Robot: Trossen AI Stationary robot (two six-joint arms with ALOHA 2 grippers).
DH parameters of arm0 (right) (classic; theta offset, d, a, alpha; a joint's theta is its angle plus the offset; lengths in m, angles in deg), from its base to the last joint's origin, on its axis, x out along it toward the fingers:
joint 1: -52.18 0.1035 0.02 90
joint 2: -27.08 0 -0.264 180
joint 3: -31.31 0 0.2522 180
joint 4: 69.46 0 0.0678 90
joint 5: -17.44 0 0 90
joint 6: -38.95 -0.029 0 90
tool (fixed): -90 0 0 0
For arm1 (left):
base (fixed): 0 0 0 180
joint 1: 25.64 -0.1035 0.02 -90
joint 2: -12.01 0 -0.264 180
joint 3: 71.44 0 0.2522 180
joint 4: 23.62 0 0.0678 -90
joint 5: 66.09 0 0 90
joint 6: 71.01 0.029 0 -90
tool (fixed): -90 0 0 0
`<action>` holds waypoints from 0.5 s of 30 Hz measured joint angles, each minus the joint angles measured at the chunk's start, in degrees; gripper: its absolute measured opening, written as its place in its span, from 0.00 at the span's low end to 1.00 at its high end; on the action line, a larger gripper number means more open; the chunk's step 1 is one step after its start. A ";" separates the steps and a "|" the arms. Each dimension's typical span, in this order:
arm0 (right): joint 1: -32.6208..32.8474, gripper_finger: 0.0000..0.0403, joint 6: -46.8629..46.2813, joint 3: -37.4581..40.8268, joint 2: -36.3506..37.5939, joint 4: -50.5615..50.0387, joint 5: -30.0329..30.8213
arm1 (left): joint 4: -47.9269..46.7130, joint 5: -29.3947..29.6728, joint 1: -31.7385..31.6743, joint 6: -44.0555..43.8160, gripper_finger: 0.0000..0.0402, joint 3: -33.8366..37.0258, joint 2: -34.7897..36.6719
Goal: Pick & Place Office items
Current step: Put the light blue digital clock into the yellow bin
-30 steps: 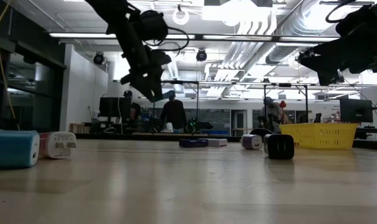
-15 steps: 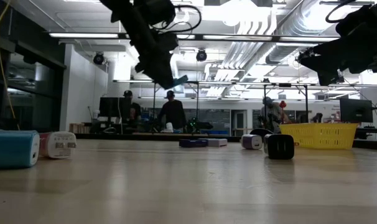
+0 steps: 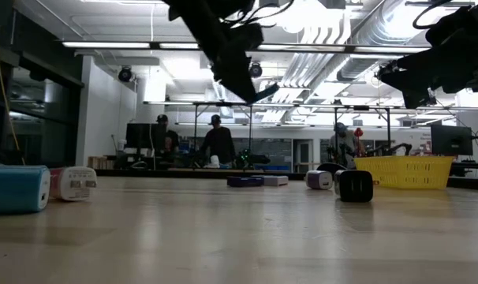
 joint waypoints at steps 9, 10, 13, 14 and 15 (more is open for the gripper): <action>0.00 0.45 0.00 -0.02 0.00 0.00 0.00 | 4.16 0.38 5.26 3.43 0.40 -0.39 -0.73; 0.01 0.45 0.00 0.00 0.02 0.00 0.00 | 4.45 0.38 5.65 3.37 0.40 -0.39 -0.73; -0.01 0.45 0.00 0.00 0.02 0.00 0.00 | 4.35 0.33 6.09 2.02 0.40 -0.39 -0.73; -0.01 0.45 0.00 0.00 0.00 0.00 0.00 | 4.17 0.31 6.09 1.54 0.40 -0.39 -0.73; 0.00 0.45 0.00 0.00 0.01 -0.01 0.00 | 4.05 0.37 6.05 1.14 0.40 -0.39 -0.73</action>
